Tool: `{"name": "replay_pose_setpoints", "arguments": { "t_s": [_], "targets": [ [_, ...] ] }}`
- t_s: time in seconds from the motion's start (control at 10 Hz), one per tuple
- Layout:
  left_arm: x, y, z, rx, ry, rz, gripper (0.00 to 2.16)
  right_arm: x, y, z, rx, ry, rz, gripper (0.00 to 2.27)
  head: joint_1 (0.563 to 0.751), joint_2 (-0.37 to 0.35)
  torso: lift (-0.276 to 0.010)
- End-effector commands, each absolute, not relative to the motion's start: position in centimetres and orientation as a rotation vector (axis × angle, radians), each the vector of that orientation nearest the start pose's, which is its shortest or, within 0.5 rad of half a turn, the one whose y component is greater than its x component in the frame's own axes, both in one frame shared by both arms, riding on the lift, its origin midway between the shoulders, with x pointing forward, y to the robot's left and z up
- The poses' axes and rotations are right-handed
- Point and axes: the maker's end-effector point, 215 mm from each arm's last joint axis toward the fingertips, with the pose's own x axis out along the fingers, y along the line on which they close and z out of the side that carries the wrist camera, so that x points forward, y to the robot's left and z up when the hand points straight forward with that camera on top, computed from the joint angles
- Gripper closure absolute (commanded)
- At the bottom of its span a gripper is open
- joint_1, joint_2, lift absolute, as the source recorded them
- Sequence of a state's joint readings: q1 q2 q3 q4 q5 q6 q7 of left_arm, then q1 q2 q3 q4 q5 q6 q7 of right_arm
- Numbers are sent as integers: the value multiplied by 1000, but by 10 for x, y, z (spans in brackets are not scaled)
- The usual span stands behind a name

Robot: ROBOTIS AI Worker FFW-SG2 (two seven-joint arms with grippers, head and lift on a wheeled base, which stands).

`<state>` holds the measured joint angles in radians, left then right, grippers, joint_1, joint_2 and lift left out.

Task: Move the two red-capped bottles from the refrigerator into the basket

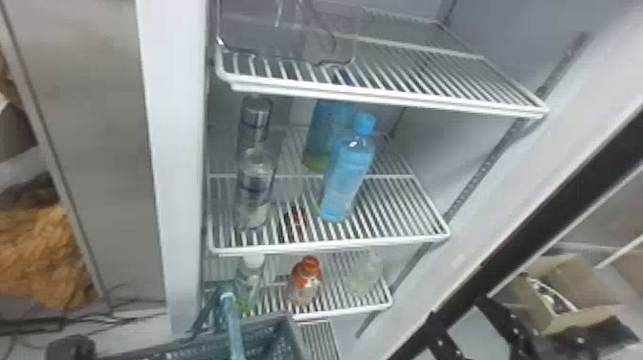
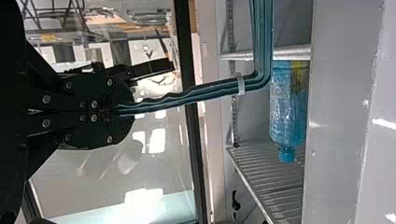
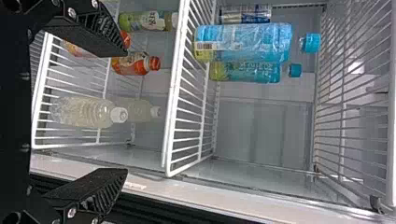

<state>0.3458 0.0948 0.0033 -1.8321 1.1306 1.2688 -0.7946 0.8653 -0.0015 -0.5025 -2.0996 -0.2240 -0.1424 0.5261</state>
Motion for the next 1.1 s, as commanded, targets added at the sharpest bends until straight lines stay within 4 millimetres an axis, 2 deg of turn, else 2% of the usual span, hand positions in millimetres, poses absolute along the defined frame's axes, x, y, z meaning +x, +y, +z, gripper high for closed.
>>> {"name": "replay_pose_setpoints", "arguments": {
  "t_s": [0.0,1.0],
  "targets": [
    [253,-21,-346,-1411,836,-1259,1202,291,-376,-372,-84,174,112,139,695,-350,0],
    [252,-21,-347,-1420,836,-1251,1202,292,-376,-382,-42,177,116,140,695,-350,0]
  ]
}}
